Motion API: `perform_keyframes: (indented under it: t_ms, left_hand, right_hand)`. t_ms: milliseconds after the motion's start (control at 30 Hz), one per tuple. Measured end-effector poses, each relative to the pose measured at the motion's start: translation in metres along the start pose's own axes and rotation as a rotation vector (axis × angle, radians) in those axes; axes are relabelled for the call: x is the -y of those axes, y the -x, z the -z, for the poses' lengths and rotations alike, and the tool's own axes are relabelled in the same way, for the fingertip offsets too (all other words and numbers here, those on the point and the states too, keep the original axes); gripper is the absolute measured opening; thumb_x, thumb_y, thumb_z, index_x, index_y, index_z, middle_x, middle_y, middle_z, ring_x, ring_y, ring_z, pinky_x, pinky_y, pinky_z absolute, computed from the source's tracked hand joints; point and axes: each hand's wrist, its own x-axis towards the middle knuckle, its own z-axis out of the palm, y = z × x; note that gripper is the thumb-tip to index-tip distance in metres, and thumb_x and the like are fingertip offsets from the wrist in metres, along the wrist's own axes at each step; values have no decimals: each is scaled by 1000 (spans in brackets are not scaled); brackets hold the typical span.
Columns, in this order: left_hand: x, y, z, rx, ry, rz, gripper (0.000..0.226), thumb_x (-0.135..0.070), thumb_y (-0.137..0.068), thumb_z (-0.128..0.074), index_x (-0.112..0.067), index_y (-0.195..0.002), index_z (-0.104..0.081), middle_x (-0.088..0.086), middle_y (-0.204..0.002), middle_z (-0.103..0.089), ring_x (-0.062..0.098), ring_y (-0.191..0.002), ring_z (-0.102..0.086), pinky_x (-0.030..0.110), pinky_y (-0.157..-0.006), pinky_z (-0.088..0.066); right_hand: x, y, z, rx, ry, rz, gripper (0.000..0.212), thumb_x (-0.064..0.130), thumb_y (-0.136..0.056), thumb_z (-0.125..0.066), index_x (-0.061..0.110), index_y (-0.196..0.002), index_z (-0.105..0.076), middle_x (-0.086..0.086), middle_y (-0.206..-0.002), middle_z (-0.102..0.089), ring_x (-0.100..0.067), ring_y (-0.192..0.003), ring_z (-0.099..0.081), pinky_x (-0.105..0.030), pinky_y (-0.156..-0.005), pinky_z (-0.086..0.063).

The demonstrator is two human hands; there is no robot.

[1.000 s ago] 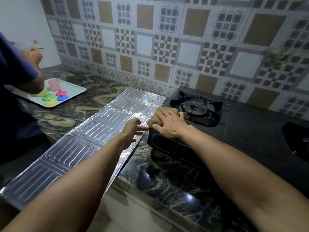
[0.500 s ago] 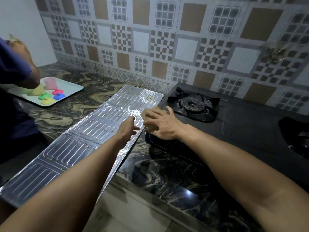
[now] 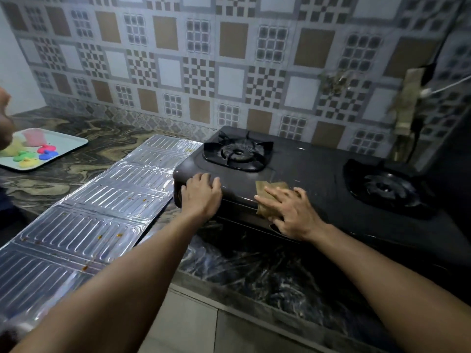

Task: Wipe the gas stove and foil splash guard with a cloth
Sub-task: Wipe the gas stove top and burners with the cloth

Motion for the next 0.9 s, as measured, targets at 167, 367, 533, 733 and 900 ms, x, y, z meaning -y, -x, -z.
perform_keyframes:
  t_ms: [167,367,533,733,900]
  left_hand:
    - [-59,47,-34,159,-179,-361,43,-35,-99,-36,-16,-133,-53,3,-152,-40,21,-147,-22,51,-119,-11]
    - [-109,90,-69,345,-336,-543,53,-38,-99,-32,-16,-148,-35,0,-161,-24,17,-151,-7,55,-119,-4]
    - [-121,106,-78,402,-394,-497,62,-41,-98,-33,-13,-153,-22,3,-164,-10,18,-151,-2,57,-118,-3]
    - [-124,111,-77,432,-433,-463,68,-42,-95,-41,-11,-152,-20,7,-164,-5,25,-151,0,60,-117,-2]
    - [-144,132,-85,361,-409,-578,61,-34,-88,-53,-10,-142,-40,12,-161,-19,29,-150,-8,56,-118,-8]
  right_hand:
    - [-47,83,8,-45,23,-186,73,31,-72,-62,42,-142,-40,2,-152,-40,-25,-133,-43,-51,-108,-24]
    - [-91,164,22,-65,8,-426,70,25,-80,-64,39,-143,-39,7,-156,-30,-18,-140,-33,-50,-115,-14]
    - [-115,221,26,-77,29,-705,64,28,-86,-62,39,-144,-38,10,-157,-27,-18,-142,-28,-52,-114,-11]
    - [-117,261,27,-69,-4,-991,65,22,-86,-59,27,-146,-34,-5,-153,-31,-33,-134,-38,-47,-98,-42]
    - [-98,251,42,-9,-463,-1164,43,28,-92,-57,14,-131,-46,-11,-122,-56,-33,-111,-57,-32,-78,-45]
